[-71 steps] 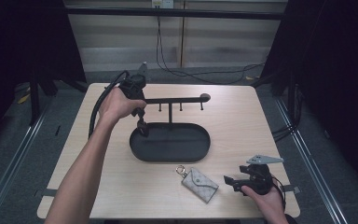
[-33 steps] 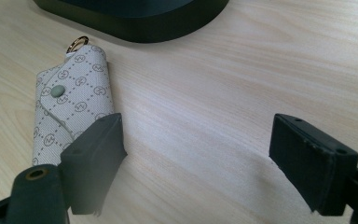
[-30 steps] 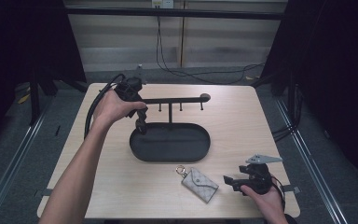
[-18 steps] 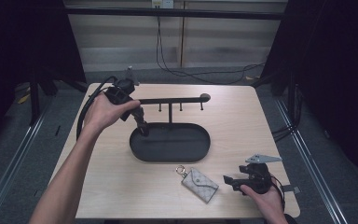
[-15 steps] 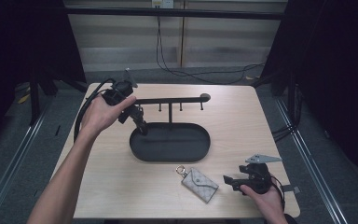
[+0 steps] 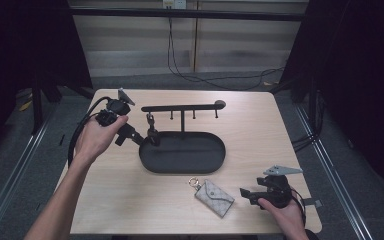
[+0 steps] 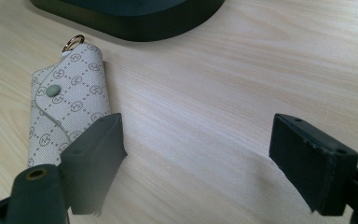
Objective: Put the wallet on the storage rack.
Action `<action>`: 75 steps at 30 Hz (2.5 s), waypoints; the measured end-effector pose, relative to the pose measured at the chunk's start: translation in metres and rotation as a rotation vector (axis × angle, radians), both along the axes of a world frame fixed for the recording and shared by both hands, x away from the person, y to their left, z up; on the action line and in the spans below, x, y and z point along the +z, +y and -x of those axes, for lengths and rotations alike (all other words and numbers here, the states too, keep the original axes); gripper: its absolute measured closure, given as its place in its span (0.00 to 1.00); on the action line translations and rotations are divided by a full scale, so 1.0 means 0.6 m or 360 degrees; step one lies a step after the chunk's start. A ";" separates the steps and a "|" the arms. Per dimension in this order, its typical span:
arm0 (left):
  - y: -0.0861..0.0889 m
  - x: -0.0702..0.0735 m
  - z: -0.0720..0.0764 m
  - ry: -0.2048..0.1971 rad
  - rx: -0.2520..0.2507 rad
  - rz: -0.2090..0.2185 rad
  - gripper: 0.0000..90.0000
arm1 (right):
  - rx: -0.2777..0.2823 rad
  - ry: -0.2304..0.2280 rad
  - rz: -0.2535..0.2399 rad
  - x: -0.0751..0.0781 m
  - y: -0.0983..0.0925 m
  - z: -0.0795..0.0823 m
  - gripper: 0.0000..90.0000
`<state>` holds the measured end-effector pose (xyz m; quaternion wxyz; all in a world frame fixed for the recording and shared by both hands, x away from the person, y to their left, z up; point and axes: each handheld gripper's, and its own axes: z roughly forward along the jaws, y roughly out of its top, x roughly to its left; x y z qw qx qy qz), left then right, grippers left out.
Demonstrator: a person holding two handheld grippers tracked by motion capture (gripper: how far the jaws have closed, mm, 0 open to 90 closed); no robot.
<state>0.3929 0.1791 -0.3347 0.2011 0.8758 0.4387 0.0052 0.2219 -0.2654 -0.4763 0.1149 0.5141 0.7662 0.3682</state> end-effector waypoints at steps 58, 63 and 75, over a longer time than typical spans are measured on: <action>0.128 -0.192 0.253 -0.0396 0.0040 0.0567 0.20 | 0.0036 0.0021 -0.0126 0.027 0.004 0.004 0.22; 0.125 -0.196 0.270 -0.0379 -0.0004 0.0552 0.20 | 0.0059 0.0043 -0.0149 0.038 0.010 0.000 0.23; 0.143 -0.211 0.280 -0.0418 0.0001 0.0578 0.20 | 0.0270 0.0094 -0.0027 0.102 0.053 -0.023 0.32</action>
